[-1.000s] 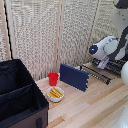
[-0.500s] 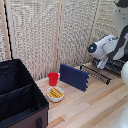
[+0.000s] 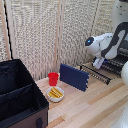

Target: With care, position your gripper close to the oven tray handle. Make sure to grip the handle tightly. Delicately and attentively pull the tray out from the oven.

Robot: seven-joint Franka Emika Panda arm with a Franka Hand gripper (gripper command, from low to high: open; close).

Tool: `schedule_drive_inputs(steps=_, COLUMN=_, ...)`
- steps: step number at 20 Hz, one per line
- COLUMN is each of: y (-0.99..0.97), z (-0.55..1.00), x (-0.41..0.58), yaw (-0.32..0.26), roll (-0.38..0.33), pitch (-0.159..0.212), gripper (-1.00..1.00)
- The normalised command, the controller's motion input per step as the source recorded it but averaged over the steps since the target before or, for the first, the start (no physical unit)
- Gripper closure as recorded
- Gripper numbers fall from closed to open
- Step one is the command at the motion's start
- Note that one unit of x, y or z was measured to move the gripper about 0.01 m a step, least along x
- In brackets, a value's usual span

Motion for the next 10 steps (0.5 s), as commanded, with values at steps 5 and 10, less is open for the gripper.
schedule_drive_inputs(steps=5, y=0.62, z=0.1, x=0.001, yaw=-0.119, roll=0.173, pitch=0.037, gripper=1.0)
schedule_drive_inputs(steps=10, y=0.52, z=0.12, x=-0.004, yaw=-0.138, roll=0.049, pitch=0.0, gripper=1.0)
